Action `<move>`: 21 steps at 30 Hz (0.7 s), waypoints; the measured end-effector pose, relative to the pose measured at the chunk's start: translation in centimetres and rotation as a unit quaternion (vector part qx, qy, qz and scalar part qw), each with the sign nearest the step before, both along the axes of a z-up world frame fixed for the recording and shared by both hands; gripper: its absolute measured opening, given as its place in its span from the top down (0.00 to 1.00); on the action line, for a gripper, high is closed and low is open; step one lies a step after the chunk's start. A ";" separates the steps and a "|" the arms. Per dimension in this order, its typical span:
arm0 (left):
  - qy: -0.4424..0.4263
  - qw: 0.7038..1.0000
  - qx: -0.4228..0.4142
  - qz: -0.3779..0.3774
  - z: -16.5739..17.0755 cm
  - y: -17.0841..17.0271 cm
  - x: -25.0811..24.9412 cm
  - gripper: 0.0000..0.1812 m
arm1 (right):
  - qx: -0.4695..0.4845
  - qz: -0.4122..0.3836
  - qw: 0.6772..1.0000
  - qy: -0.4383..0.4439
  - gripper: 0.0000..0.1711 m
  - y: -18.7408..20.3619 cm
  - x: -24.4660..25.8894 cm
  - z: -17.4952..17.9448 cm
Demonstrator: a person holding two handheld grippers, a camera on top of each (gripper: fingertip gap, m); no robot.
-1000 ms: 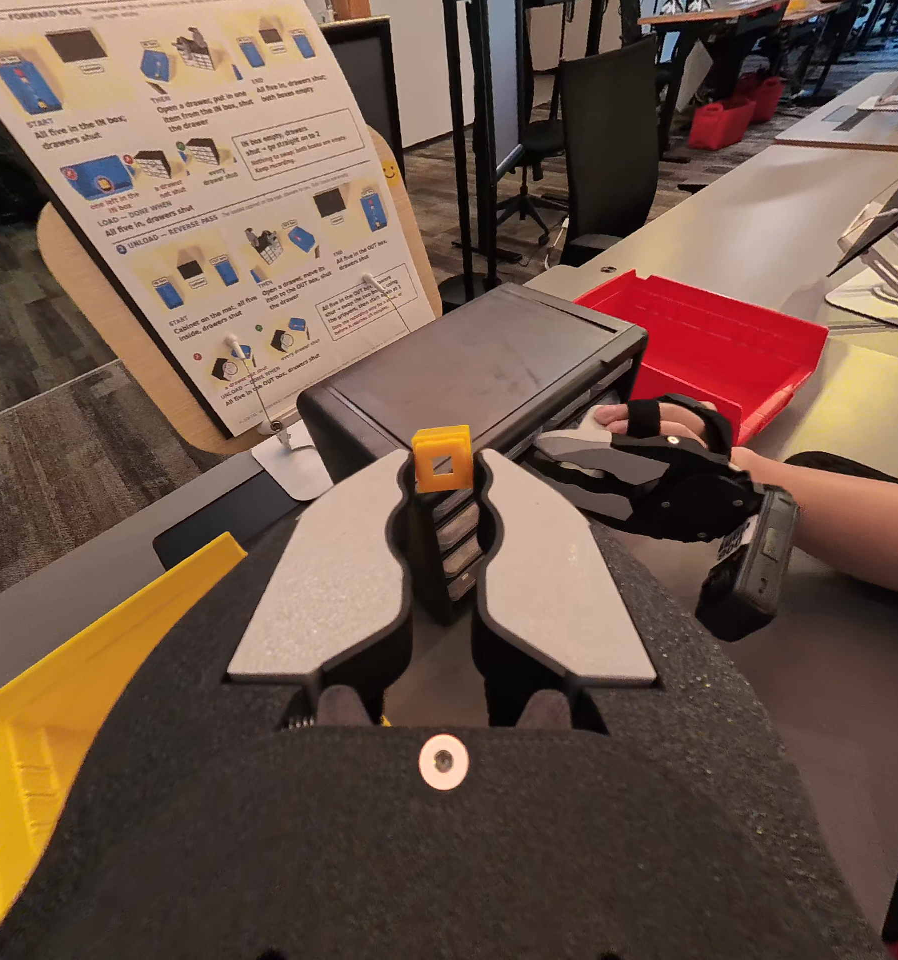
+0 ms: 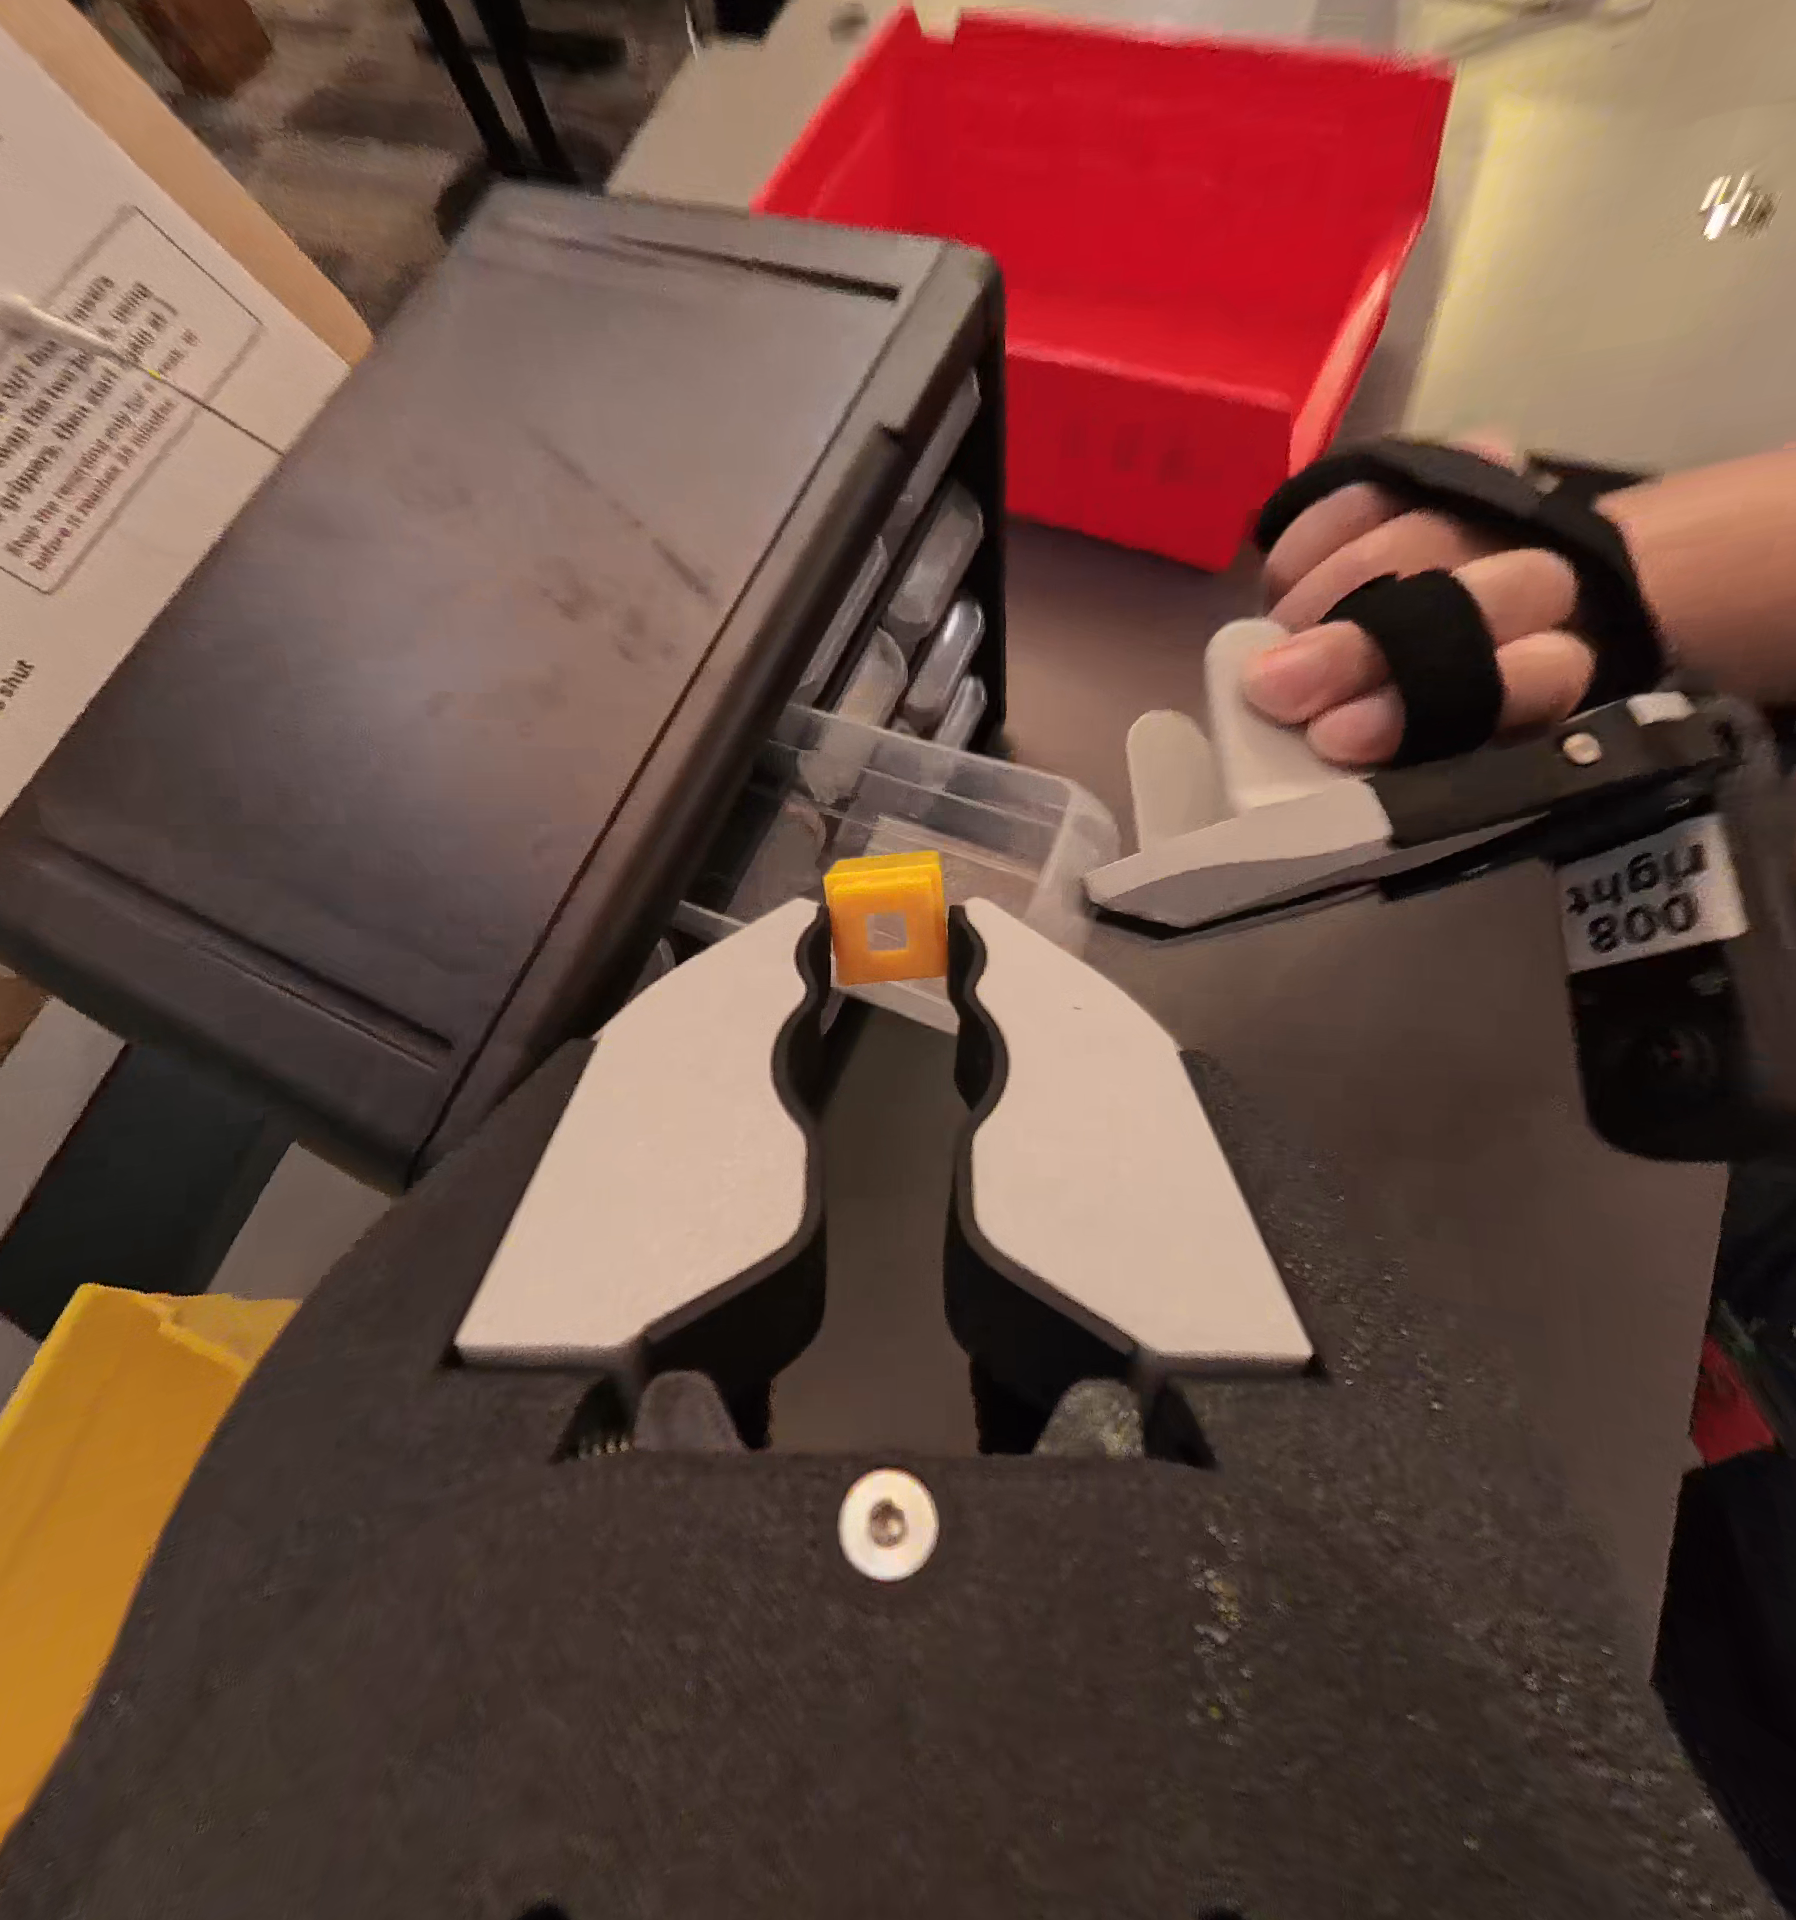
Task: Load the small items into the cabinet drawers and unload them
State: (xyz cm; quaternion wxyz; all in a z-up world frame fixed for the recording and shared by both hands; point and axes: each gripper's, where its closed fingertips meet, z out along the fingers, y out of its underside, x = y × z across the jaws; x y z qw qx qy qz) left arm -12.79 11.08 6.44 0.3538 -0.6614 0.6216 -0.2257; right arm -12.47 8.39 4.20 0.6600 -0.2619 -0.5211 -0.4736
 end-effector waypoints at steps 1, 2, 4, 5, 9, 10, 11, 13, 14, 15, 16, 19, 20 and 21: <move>0.028 1.000 0.006 -0.010 -0.2 0.1 0.4 0.88 | 0.001 0.004 1.000 -0.001 0.97 -0.2 -0.1 0.1; 0.055 0.998 0.010 -0.022 -0.4 0.0 0.8 0.88 | 0.002 0.006 1.000 0.001 0.97 -0.2 -0.1 0.2; 0.119 0.992 0.016 -0.043 -1.0 -0.1 1.4 0.88 | -0.001 0.012 1.000 0.004 0.97 -0.4 -0.4 0.1; 0.153 0.987 0.026 -0.048 -1.3 0.1 1.4 0.88 | 0.001 0.013 1.000 0.002 0.97 -0.4 -0.4 0.0; 0.256 0.962 0.051 -0.079 -2.8 0.6 1.5 0.88 | 0.000 0.013 1.000 0.003 0.97 -0.5 -0.3 0.2; 0.277 0.955 0.053 -0.090 -3.3 0.6 1.4 0.88 | -0.003 0.013 1.000 0.003 0.97 -0.5 -0.3 0.2; 0.294 0.949 0.059 -0.094 -3.7 0.9 1.2 0.88 | -0.003 0.013 1.000 0.003 0.97 -0.5 -0.3 0.2; 0.315 0.941 0.070 -0.101 -4.4 1.5 1.2 0.88 | -0.002 0.015 1.000 0.001 0.97 -0.6 -0.3 0.0; 0.315 0.941 0.067 -0.103 -4.5 1.7 1.3 0.88 | -0.006 0.016 1.000 -0.002 0.97 -0.6 -0.4 -0.1; 0.315 0.942 0.059 -0.103 -4.7 1.8 1.4 0.88 | -0.008 0.016 1.000 -0.005 0.97 -0.6 -0.5 -0.2; 0.315 0.943 0.049 -0.102 -4.8 1.9 1.4 0.88 | -0.009 0.013 1.000 -0.007 0.96 -0.5 -0.5 -0.3; 0.314 0.943 0.015 -0.108 -4.9 1.8 1.4 0.88 | -0.012 0.010 1.000 -0.011 0.96 -0.3 -0.4 -0.3; 0.314 0.943 0.007 -0.112 -4.9 1.7 1.5 0.88 | -0.014 0.010 1.000 -0.008 0.96 -0.3 -0.3 -0.2; 0.315 0.942 0.003 -0.115 -4.8 1.6 1.5 0.88 | -0.015 0.010 1.000 -0.005 0.96 -0.3 -0.2 -0.2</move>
